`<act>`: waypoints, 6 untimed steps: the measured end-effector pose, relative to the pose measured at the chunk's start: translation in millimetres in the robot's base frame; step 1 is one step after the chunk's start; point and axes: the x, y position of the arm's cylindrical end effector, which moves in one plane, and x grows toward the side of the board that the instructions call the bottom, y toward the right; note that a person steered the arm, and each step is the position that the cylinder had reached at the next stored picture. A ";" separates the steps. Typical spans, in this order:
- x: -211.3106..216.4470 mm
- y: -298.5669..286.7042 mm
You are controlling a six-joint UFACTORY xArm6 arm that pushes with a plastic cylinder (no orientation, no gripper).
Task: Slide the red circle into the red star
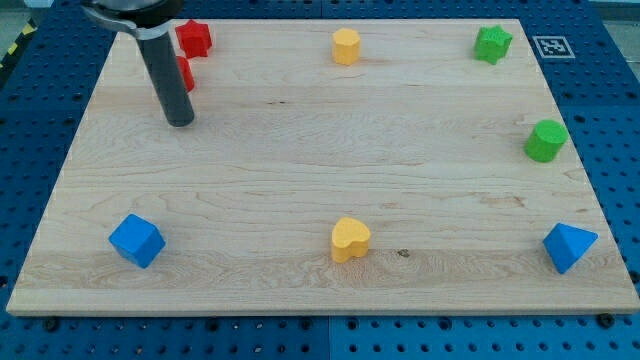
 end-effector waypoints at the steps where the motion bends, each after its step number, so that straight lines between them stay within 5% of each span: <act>1: -28.7 -14.3; 4: -78.2 -18.7; 6: -69.0 -4.9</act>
